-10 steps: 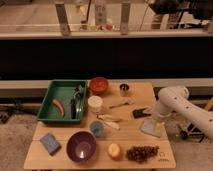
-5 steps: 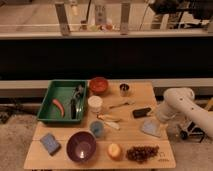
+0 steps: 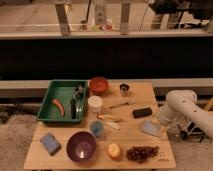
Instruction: Place towel in table surface
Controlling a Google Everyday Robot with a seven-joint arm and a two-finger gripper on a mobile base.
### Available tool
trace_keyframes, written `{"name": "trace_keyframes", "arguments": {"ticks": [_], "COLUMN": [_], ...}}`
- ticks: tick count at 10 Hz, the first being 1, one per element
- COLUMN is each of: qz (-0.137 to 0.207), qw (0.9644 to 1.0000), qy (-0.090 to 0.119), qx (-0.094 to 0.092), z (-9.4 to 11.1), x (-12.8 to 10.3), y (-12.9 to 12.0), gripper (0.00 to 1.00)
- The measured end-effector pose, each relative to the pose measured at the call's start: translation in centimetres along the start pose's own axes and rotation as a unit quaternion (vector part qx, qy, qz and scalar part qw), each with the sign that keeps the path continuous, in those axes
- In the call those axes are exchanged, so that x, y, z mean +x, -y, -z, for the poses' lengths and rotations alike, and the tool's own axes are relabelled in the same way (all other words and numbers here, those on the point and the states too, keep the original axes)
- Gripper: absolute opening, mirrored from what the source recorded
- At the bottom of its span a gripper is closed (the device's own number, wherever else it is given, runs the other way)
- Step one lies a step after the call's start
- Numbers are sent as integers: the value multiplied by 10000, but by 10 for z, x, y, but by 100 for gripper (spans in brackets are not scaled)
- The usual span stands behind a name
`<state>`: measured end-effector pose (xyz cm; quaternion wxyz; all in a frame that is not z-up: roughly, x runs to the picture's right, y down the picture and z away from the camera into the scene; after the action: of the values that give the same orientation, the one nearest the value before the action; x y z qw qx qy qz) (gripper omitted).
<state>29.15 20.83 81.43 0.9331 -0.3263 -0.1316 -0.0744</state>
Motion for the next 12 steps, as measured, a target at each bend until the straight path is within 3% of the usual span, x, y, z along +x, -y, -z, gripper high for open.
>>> {"name": "trace_keyframes", "arguments": {"ticks": [4, 12], "qz": [18, -129], "qw": [10000, 9999], "qy": [26, -13], "qx": [-7, -89], "z": [-4, -17], "x": [-4, 3], "y": [-1, -5], "gripper": [74, 74]}}
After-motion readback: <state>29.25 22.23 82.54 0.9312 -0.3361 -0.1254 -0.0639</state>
